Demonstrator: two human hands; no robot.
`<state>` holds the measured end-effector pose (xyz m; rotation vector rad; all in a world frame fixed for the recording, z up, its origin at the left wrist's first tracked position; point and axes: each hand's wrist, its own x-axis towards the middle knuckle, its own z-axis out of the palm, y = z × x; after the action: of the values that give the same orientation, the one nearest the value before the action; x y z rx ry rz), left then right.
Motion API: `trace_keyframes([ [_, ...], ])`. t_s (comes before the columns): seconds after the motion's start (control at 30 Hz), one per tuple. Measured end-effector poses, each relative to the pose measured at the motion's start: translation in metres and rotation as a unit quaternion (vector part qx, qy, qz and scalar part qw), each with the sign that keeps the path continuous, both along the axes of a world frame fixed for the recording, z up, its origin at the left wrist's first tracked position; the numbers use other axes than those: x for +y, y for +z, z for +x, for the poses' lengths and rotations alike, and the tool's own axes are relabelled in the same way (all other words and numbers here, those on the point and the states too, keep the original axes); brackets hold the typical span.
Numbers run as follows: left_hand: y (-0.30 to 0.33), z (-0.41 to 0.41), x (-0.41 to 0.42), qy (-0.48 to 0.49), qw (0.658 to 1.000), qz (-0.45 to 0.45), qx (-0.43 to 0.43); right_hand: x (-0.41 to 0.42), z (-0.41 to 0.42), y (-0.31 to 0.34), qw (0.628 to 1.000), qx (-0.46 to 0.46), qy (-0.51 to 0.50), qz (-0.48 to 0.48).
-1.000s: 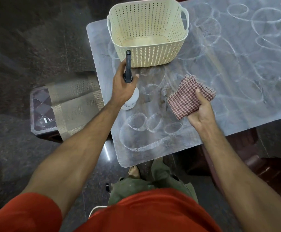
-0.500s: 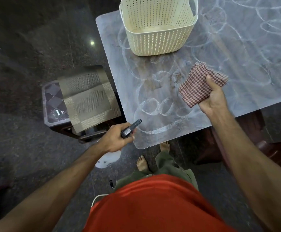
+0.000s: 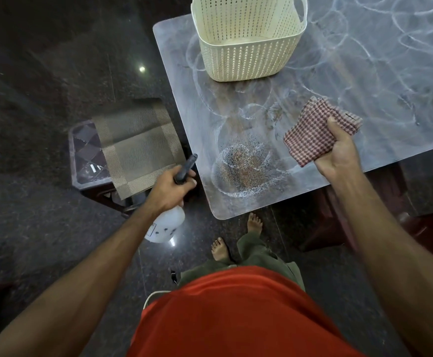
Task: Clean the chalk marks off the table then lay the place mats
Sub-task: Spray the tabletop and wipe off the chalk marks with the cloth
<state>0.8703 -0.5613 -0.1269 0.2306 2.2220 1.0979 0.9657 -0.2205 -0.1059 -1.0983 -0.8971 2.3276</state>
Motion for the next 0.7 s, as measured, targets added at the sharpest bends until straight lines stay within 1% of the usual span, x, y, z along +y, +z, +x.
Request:
trace_keyframes([
  [0.1, 0.006, -0.02, 0.007, 0.034, 0.999, -0.022, 0.023, 0.002, 0.003, -0.002, 1.0, 0.002, 0.004, -0.001],
  [0.27, 0.008, -0.049, 0.017, 0.024, 0.998, -0.057, 0.018, 0.004, 0.003, -0.005, 1.0, -0.011, 0.005, -0.001],
  [0.33, 0.01, -0.055, 0.024, 0.001, 0.998, -0.054, 0.015, 0.004, 0.003, -0.005, 1.0, -0.016, 0.005, 0.0],
  [0.4, 0.013, -0.056, 0.038, -0.047, 0.997, -0.054, 0.022, 0.005, 0.003, -0.006, 1.0, -0.018, 0.005, 0.002],
  [0.5, 0.022, -0.053, 0.069, -0.121, 0.989, -0.063, 0.054, 0.008, 0.003, -0.008, 1.0, -0.02, 0.002, 0.005],
  [0.6, 0.031, -0.054, 0.103, -0.16, 0.983, -0.063, 0.057, 0.013, 0.007, -0.01, 1.0, -0.026, -0.007, 0.011],
  [0.7, 0.036, -0.057, 0.128, -0.164, 0.981, -0.081, 0.063, 0.022, 0.012, -0.012, 0.999, -0.023, -0.023, 0.014],
])
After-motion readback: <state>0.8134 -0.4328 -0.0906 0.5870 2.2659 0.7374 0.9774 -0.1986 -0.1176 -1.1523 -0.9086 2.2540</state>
